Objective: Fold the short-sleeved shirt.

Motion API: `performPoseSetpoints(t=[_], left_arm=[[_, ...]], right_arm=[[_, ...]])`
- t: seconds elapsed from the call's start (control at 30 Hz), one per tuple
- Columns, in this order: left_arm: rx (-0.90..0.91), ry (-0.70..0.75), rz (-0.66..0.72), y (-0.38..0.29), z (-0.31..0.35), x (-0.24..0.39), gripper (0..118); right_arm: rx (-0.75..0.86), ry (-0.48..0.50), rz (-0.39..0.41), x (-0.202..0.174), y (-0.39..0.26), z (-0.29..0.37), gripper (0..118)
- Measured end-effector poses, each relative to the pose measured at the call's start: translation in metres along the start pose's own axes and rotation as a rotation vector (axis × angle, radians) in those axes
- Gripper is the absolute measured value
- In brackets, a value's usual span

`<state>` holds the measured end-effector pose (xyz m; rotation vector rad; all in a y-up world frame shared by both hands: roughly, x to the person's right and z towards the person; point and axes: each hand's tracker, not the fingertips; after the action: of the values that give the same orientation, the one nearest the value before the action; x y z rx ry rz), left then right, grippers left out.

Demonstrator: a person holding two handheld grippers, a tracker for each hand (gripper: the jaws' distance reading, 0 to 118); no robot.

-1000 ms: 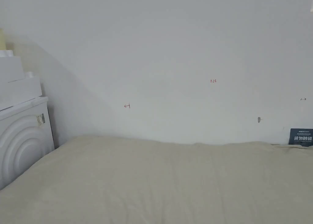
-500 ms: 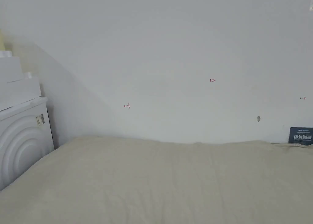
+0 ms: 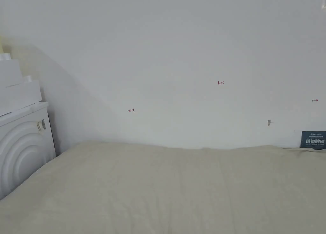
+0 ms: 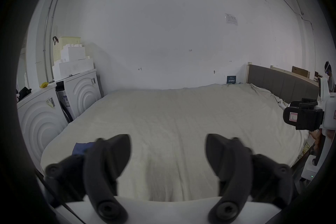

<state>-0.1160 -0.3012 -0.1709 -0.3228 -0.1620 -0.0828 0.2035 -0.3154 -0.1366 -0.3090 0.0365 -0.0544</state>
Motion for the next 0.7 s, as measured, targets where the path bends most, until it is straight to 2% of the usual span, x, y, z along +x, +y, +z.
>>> performPoseSetpoints(t=[0.07,0.1,0.13,0.2,0.4,0.5,0.63,0.7], left_arm=[[0.000,0.001,0.005,0.000,-0.001,0.001,115],[-0.004,-0.002,0.004,0.000,-0.002,0.001,118],[0.009,-0.001,-0.005,-0.001,-0.001,0.001,118],[0.019,-0.002,0.002,-0.001,-0.001,0.002,118],[0.018,0.008,-0.001,0.001,-0.001,0.001,118],[-0.001,0.018,0.007,0.001,-0.002,0.001,118],[-0.004,0.017,0.025,0.002,-0.003,-0.001,118],[-0.008,0.015,0.030,0.004,-0.003,-0.001,118]], right_arm=[[0.011,-0.019,0.009,-0.001,-0.003,-0.002,92],[0.013,-0.029,0.009,-0.001,-0.003,-0.003,99],[0.011,-0.039,0.012,-0.001,-0.004,-0.003,108],[0.039,-0.052,0.013,0.000,-0.005,-0.003,113],[0.032,-0.076,-0.071,0.002,0.005,-0.005,113],[-0.006,-0.116,-0.067,-0.002,0.012,-0.007,113],[-0.009,-0.048,-0.025,-0.010,0.016,-0.005,113],[0.004,-0.019,-0.044,-0.014,0.016,-0.001,113]])
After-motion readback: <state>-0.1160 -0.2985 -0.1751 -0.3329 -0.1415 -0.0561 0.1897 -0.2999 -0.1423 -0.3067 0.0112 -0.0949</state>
